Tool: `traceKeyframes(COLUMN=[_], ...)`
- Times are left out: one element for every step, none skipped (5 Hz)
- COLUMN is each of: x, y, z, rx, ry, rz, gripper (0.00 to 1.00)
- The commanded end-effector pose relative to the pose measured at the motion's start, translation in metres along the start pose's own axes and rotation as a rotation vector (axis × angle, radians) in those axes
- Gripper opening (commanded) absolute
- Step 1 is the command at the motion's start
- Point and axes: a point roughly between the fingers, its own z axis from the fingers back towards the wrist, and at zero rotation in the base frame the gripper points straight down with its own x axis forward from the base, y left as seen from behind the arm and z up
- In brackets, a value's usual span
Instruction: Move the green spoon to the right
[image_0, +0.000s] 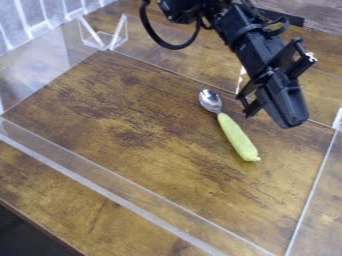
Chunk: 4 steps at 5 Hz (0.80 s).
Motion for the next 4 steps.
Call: traceKeyframes(x=[-0.001, 0.007, -0.003, -0.010], y=[-0.034, -0.030, -0.024, -0.022], z=[0.027, 0.021, 0.027, 0.037], rx=[0.050, 0.067, 0.073, 0.076], ry=[-0.051, -0.014, -0.018, -0.023], rz=[-0.111, -0.120, -0.100, -0.089], gripper=[0.00, 0.00, 0.00, 0.00])
